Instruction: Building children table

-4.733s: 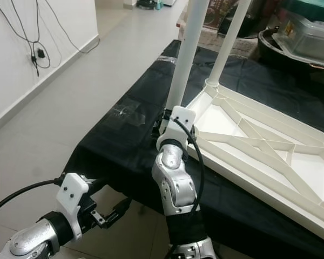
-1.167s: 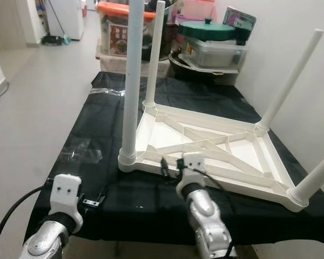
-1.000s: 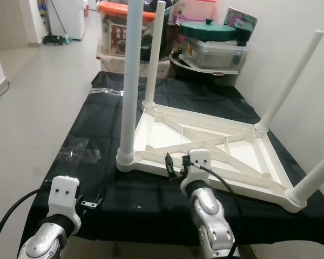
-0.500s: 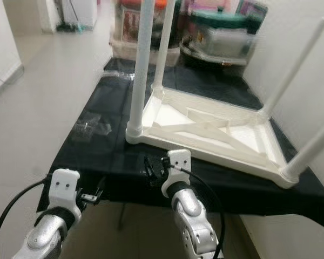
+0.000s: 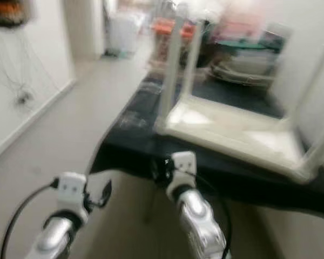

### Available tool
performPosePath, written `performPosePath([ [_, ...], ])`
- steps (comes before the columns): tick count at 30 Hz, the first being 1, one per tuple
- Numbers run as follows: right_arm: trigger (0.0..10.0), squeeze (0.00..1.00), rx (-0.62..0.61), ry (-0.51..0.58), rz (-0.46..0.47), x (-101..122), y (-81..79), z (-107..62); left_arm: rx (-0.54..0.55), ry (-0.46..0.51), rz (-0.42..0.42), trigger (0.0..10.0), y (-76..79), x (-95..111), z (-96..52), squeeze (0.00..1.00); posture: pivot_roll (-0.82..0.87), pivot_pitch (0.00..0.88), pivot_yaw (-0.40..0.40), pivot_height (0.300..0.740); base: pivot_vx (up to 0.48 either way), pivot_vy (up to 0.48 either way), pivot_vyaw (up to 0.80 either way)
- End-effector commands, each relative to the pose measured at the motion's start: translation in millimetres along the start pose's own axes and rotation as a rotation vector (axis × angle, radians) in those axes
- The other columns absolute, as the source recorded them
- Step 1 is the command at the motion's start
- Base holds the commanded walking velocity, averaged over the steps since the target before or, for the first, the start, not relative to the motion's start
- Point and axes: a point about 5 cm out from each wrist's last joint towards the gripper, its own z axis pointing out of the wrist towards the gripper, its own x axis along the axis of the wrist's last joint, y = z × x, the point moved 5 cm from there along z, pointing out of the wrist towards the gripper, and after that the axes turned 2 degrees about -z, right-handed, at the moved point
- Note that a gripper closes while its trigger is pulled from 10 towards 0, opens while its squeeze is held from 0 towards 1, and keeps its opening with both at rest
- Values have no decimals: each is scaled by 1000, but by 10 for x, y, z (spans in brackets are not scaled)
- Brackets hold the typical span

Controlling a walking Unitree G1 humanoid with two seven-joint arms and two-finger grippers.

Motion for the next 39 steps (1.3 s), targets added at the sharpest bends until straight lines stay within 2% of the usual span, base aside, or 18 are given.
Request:
performPosePath([
  [1,10000,0,13,-7,1,-14,7,0,18,46,23,10000,-2,110,34,0,204,0,-107,740,0,0,0],
  [8,10000,0,27,0,-2,-3,-23,0,43,64,25,10000,-49,153,42,0,206,0,-109,740,0,0,0],
  [10,10000,0,-4,24,-6,46,28,1,59,73,31,10000,-81,172,28,0,206,0,-109,740,0,0,0],
  [12,10000,0,-83,63,-22,143,170,18,98,94,30,10000,-176,225,19,0,207,0,-107,740,0,0,0],
  [13,10000,0,-83,63,-22,143,170,18,98,94,30,10000,-176,225,19,0,207,0,-107,740,0,0,0],
  [15,10000,0,-149,96,-34,235,310,35,160,118,45,10000,-332,294,10,0,208,0,-107,740,0,0,0],
  [18,10000,0,-164,104,-38,260,349,39,179,125,47,10000,-384,314,7,0,208,0,-107,740,0,0,0],
  [19,10000,0,-193,122,-42,318,433,62,213,128,87,10000,-485,338,3,0,213,0,-110,740,0,0,0],
  [21,10000,0,-207,130,-48,351,472,84,237,129,93,10000,-536,338,-4,0,213,0,-109,740,0,0,0],
  [39,10000,0,-151,118,-43,294,359,122,263,137,116,10000,-586,367,19,0,219,0,-116,740,0,0,0],
])
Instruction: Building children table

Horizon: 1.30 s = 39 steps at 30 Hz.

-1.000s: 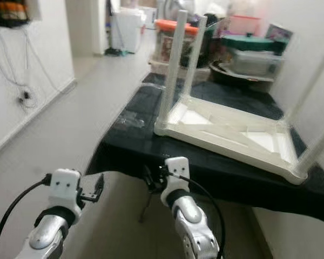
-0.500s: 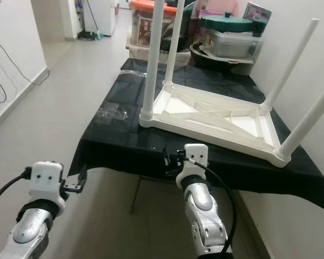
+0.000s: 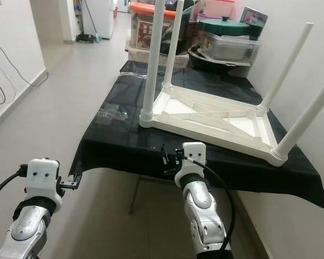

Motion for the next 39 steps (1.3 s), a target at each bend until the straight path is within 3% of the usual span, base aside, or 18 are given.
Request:
performPosePath([
  [1,10000,0,1,-12,-5,-50,6,-8,0,5,17,10000,2,2,10,0,220,0,-117,740,0,0,0],
  [16,10000,0,17,-20,-11,-66,-26,-4,-20,3,22,10000,47,-6,11,0,219,0,-118,740,48,0,0],
  [39,10000,0,22,-23,-12,-86,-38,-2,-29,9,25,10000,70,4,18,0,219,0,-118,740,269,0,0],
])
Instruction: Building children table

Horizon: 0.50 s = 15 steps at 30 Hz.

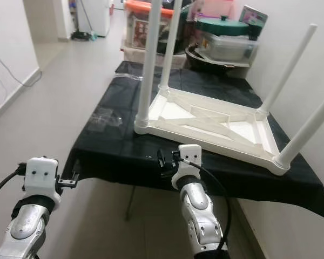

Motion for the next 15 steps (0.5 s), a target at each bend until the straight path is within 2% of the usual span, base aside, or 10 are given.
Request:
performPosePath([
  [1,10000,0,19,13,-5,29,-67,16,16,-13,11,10000,-56,-44,-4,0,219,0,-119,740,274,0,0],
  [15,10000,0,15,20,-2,41,-61,31,14,-10,4,10000,-51,-44,-5,0,218,0,-116,740,276,0,0],
])
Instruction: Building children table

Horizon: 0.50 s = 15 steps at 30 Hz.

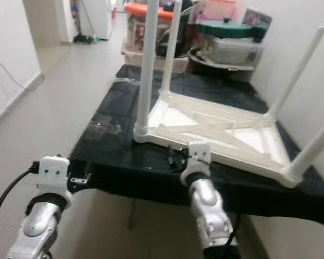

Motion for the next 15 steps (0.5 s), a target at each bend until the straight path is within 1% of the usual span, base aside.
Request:
performPosePath([
  [1,10000,0,9,3,-2,4,-24,4,5,-6,2,10000,-12,-17,6,0,218,0,-116,740,277,0,0],
  [7,10000,0,-4,16,-6,34,0,15,2,-3,0,10000,-5,-15,4,0,220,0,-118,740,276,0,0],
  [9,10000,0,-65,38,-30,91,100,28,1,0,-2,10000,-5,-7,4,0,220,0,-117,740,276,0,0],
  [10,10000,0,-65,38,-30,91,100,28,1,0,-2,10000,-5,-7,4,0,220,0,-117,740,277,0,0],
  [11,10000,0,-137,46,-50,123,222,30,18,2,-13,10000,-43,2,5,0,219,0,-119,740,274,0,0],
  [13,10000,0,-137,46,-50,123,222,30,18,2,-13,10000,-43,2,5,0,219,0,-119,740,274,0,0],
  [14,10000,0,-192,44,-50,129,322,25,46,7,-13,10000,-116,13,7,0,221,0,-115,740,277,0,0],
  [15,10000,0,-263,41,-62,135,459,14,90,13,-7,10000,-236,32,16,0,222,0,-120,740,277,0,0],
])
